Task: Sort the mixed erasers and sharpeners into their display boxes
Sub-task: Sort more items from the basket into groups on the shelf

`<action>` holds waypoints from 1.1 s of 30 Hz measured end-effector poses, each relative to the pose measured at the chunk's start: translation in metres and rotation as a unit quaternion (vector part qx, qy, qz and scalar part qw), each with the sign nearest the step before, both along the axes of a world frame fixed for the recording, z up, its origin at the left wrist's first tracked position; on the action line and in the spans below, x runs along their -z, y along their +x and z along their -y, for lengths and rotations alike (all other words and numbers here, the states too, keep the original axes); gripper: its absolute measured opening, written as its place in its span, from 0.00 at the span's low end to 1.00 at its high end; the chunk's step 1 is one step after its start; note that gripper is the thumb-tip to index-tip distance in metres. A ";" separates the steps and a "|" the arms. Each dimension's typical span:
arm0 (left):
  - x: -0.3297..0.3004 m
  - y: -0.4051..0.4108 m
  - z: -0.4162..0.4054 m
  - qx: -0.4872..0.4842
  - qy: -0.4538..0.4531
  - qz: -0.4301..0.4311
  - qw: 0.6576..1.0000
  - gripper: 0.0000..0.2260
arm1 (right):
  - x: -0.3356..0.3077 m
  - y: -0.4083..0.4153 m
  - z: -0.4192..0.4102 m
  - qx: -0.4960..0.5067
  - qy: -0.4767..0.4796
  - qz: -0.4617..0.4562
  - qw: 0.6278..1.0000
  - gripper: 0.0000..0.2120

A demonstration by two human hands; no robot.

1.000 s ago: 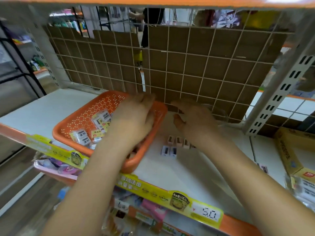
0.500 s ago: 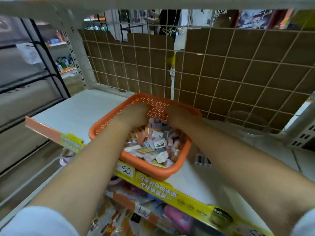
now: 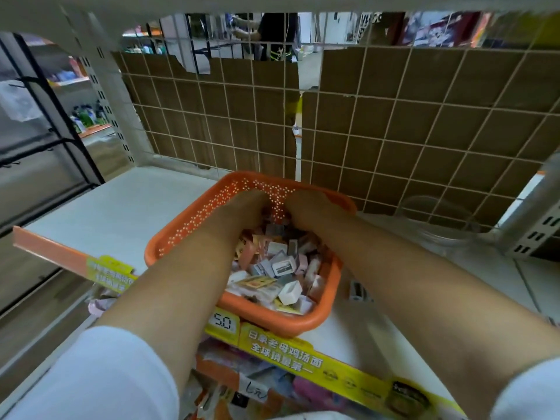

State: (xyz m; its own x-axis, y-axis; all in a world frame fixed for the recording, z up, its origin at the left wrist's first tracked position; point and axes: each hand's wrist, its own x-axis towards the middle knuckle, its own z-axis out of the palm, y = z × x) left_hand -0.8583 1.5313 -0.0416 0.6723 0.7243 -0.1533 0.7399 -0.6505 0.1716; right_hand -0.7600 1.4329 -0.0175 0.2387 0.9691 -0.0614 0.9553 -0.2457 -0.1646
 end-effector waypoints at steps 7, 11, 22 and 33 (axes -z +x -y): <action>0.000 -0.013 -0.003 -0.004 -0.007 0.119 0.993 0.08 | 0.003 0.002 -0.003 -0.011 -0.008 0.042 0.999 0.21; -0.008 -0.017 -0.006 -0.049 -0.107 0.238 0.964 0.11 | 0.003 0.007 0.000 0.012 0.056 -0.099 0.993 0.16; -0.045 -0.036 0.046 0.012 -0.208 0.433 0.877 0.10 | -0.023 0.022 0.053 0.000 0.163 -0.646 0.746 0.16; -0.065 -0.031 0.155 0.042 -0.277 0.563 0.778 0.15 | -0.035 0.034 0.151 -0.038 0.195 -0.694 0.692 0.15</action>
